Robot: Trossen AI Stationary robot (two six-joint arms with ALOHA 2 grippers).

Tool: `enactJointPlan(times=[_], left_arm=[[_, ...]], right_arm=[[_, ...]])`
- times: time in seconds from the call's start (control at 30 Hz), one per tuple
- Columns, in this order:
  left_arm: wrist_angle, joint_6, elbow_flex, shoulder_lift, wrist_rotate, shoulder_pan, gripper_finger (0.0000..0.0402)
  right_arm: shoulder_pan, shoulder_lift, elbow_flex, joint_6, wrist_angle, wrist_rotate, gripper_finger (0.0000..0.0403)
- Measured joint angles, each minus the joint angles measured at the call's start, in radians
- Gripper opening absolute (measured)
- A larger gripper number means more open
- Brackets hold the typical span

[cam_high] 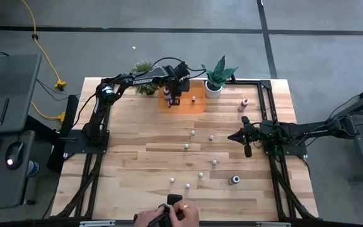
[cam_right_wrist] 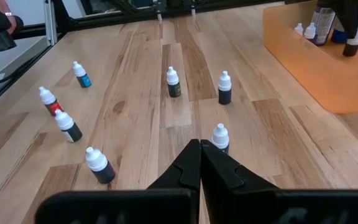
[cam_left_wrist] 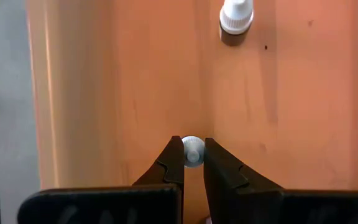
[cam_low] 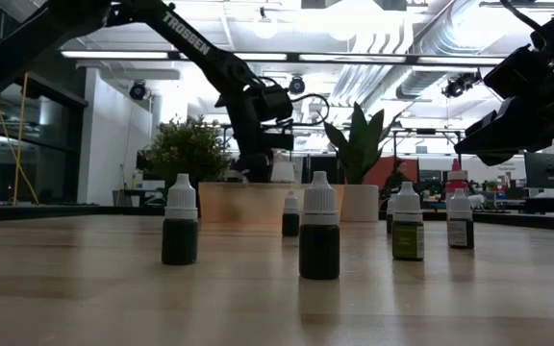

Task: Pick & Place food coloring
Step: Put the left small violet bottle into the bin, then put the left small black bottle into the bin

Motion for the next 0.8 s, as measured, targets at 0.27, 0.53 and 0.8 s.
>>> enactJointPlan(times=[0.27,0.53,0.8], left_arm=[[-0.001,-0.012,0.0,0.0,0.001,0.0,0.0068],[-0.004,-0.012,0.0,0.0,-0.001,0.0,0.0127],[-0.015,-0.011,0.023,0.0,-0.098,-0.003,0.014]], right_arm=[[0.0,0.0,0.0,0.0,0.0,0.0,0.0],[0.0,0.0,0.0,0.0,0.0,0.0,0.0],[0.0,0.0,0.0,0.0,0.0,0.0,0.0]])
